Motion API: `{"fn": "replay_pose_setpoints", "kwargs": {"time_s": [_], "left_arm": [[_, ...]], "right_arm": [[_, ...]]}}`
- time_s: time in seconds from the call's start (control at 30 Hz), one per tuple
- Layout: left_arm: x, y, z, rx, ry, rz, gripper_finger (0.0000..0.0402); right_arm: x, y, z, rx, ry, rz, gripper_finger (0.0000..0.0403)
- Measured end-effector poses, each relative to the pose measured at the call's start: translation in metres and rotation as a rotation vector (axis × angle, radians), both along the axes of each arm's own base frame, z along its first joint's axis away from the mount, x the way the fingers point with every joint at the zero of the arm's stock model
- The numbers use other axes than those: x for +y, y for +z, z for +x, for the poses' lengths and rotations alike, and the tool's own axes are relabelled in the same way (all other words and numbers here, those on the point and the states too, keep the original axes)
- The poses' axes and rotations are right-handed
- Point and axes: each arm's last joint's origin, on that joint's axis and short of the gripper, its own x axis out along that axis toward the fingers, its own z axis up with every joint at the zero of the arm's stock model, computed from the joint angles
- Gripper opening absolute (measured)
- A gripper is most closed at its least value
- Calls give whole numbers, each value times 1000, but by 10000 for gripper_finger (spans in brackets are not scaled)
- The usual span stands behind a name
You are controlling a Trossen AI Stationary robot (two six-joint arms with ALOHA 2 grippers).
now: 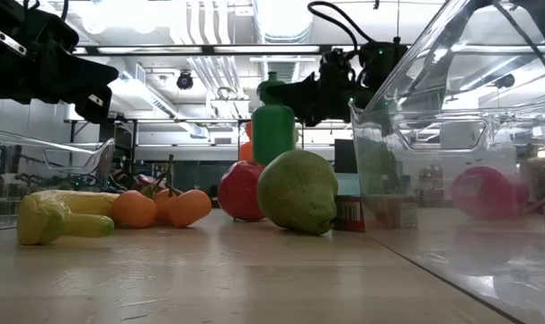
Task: Pick & Place Food Item
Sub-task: Put the green water bottle into the green bin
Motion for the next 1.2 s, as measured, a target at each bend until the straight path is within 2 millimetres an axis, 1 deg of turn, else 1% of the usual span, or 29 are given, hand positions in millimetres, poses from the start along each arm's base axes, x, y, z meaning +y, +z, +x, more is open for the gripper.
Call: {"fn": "replay_pose_setpoints", "kwargs": {"time_s": [0.23,0.63,0.87,0.97,1.2], "left_arm": [[0,0,0,0,0,0,1],[0,0,0,0,0,0,1],[0,0,0,0,0,0,1],[0,0,0,0,0,0,1],[0,0,0,0,0,0,1]], "right_arm": [[0,-7,0,67,-6,31,206],[3,-9,1,85,10,36,206],[5,-7,2,64,19,23,206],[4,-7,2,62,-3,13,206],[4,3,1,-35,-23,17,206]]}}
